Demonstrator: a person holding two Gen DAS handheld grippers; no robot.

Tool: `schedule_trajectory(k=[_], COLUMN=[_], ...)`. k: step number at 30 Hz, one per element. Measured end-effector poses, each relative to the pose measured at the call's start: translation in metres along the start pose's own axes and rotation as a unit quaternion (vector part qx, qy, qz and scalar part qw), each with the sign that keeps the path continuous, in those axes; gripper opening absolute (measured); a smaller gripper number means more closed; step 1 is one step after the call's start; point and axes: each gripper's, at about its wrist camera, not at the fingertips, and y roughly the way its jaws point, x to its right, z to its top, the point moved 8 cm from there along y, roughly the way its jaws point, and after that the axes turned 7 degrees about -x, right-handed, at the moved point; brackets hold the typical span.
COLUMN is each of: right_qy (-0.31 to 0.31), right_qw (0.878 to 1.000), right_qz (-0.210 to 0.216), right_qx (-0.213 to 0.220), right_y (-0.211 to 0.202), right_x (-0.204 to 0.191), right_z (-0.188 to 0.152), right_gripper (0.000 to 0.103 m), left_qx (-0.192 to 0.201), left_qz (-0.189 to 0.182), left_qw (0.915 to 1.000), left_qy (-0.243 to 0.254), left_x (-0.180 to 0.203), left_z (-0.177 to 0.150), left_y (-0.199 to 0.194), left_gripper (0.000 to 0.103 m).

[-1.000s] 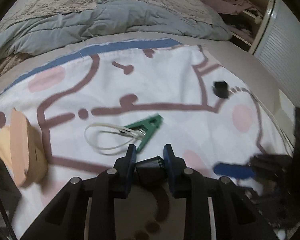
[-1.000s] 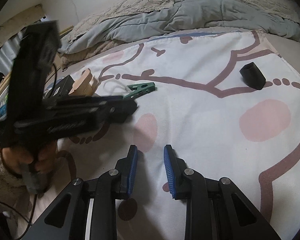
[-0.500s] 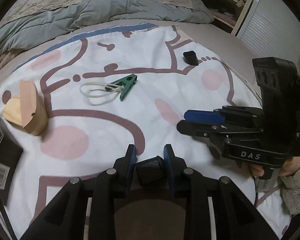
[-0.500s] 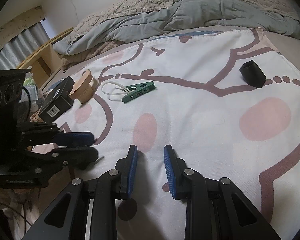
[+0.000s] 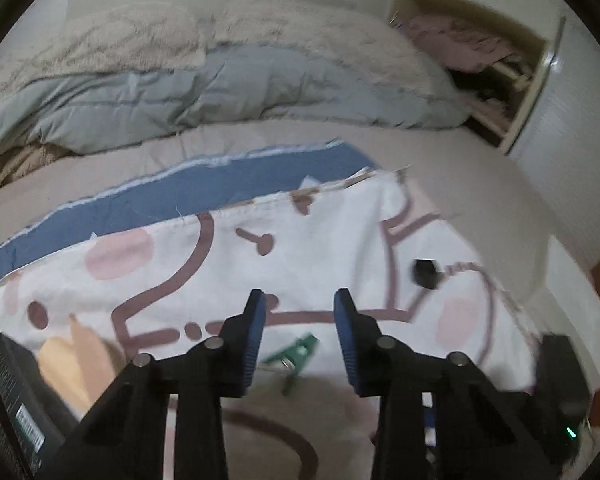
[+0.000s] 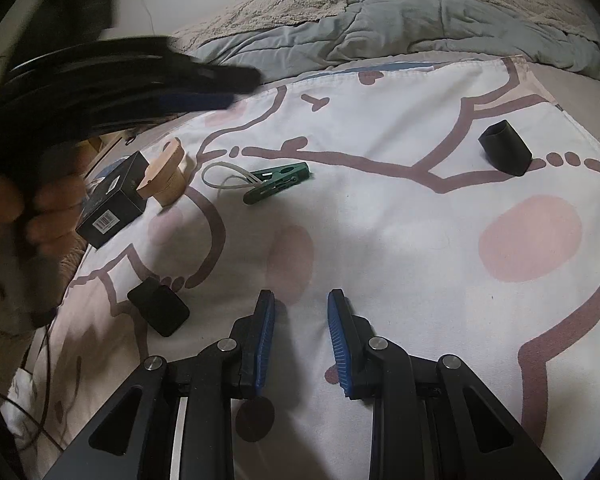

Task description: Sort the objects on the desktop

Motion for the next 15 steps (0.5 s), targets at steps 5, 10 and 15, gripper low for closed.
schedule_trajectory(k=[5, 10, 15], right_qy=[0.001, 0.002, 0.0], right_qw=[1.0, 1.0, 1.0], right_qz=[0.002, 0.003, -0.005], right_qx=[0.001, 0.002, 0.006], right_y=[-0.001, -0.002, -0.003], right_x=[0.0, 0.001, 0.0], right_z=[-0.001, -0.001, -0.002], right_gripper=[0.027, 0.027, 0.027], left_qx=[-0.052, -0.067, -0.078], left_qz=[0.051, 0.074, 0.048], left_qw=[0.9968, 0.9857, 0.9831], left_qy=[0.034, 0.135, 0.158], left_x=[-0.006, 0.003, 0.013], left_z=[-0.013, -0.043, -0.081], left_y=[0.047, 0.055, 0.034], left_gripper=[0.02, 0.01, 0.001])
